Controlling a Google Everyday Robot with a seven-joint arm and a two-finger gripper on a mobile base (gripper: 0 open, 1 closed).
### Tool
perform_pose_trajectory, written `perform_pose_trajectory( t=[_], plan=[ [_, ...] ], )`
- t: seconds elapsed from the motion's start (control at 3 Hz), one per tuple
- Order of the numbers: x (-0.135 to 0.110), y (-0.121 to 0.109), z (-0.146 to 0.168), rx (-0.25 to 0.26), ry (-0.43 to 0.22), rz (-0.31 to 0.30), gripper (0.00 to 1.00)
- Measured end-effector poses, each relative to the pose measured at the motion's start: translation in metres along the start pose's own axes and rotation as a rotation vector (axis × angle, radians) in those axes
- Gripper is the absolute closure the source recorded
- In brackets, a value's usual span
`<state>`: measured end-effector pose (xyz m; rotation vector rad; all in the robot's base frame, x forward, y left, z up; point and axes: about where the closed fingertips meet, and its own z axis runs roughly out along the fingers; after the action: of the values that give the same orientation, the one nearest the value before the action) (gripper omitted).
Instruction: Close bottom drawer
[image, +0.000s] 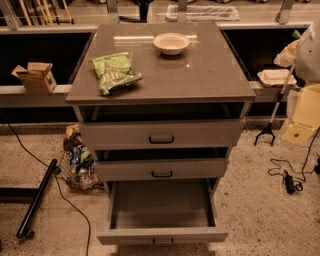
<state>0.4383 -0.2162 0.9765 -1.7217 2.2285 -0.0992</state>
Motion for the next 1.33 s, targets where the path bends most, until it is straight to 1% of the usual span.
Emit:
perform_pose_trajectory(
  t=[0.33, 0.67, 1.0, 1.33],
  plan=[
    [-0.001, 0.001, 0.003, 0.001, -0.013, 0.003, 0.0],
    [-0.012, 0.017, 0.043, -0.048, -0.051, -0.037, 0.0],
    [-0.014, 0.053, 0.117, -0.159, -0.112, -0.027, 0.0],
    [-0.021, 0.089, 0.18, -0.271, -0.191, -0.004, 0.0]
  ],
)
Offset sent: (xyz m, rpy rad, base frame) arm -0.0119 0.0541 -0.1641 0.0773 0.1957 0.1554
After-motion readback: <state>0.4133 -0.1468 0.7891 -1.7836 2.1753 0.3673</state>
